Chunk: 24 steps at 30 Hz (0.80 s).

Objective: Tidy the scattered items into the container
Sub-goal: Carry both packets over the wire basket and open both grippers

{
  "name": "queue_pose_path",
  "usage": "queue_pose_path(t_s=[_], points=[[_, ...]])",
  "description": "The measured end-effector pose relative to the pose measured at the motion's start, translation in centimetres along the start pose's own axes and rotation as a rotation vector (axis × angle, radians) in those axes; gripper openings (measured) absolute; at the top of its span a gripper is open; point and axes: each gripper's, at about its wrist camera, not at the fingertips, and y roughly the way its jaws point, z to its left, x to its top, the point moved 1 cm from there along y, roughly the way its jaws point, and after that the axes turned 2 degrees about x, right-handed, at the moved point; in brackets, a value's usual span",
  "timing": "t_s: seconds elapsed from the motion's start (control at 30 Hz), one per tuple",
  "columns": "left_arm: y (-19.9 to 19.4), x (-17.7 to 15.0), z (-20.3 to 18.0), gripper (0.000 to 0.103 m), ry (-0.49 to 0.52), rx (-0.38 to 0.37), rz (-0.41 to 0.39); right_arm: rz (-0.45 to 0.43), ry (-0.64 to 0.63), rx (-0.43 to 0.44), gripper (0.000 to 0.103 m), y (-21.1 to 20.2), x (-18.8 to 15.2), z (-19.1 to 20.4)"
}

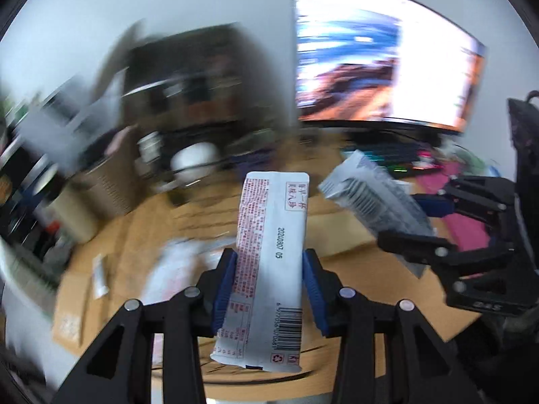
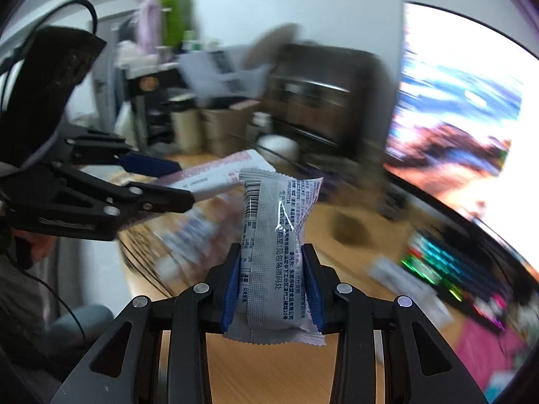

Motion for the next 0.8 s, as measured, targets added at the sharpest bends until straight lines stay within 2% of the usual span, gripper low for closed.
queue_pose_path(t_s=[0.17, 0.37, 0.5, 0.57, 0.6, 0.67, 0.8], points=[[1.9, -1.4, 5.2, 0.046, -0.093, 0.041, 0.040, 0.022, -0.029, 0.072, 0.036, 5.5, 3.3, 4.1], [4.0, -2.1, 6.8, 0.046, -0.134, 0.017, 0.065, 0.063, -0.040, 0.095, 0.036, 9.1, 3.9, 6.2], [3.7, -2.9, 7.0, 0.048, -0.133, 0.025, 0.061, 0.080, -0.041, 0.101, 0.037, 10.0, 3.6, 6.0], [3.3, -2.9, 6.8, 0.059, -0.126, 0.049, 0.044, 0.080, -0.041, 0.099, 0.038, 10.0, 3.5, 5.9], [3.0, -2.9, 6.7, 0.064, -0.126, 0.065, 0.035, 0.080, -0.042, 0.094, 0.044, 10.0, 3.5, 5.9], [2.5, -2.8, 6.6, 0.066, -0.126, 0.076, 0.027, 0.071, -0.042, 0.080, 0.049, 9.8, 3.5, 5.9], [1.7, -2.5, 6.1, 0.067, -0.128, 0.076, 0.026, 0.055, -0.024, 0.069, 0.050, 8.9, 3.6, 5.3]])
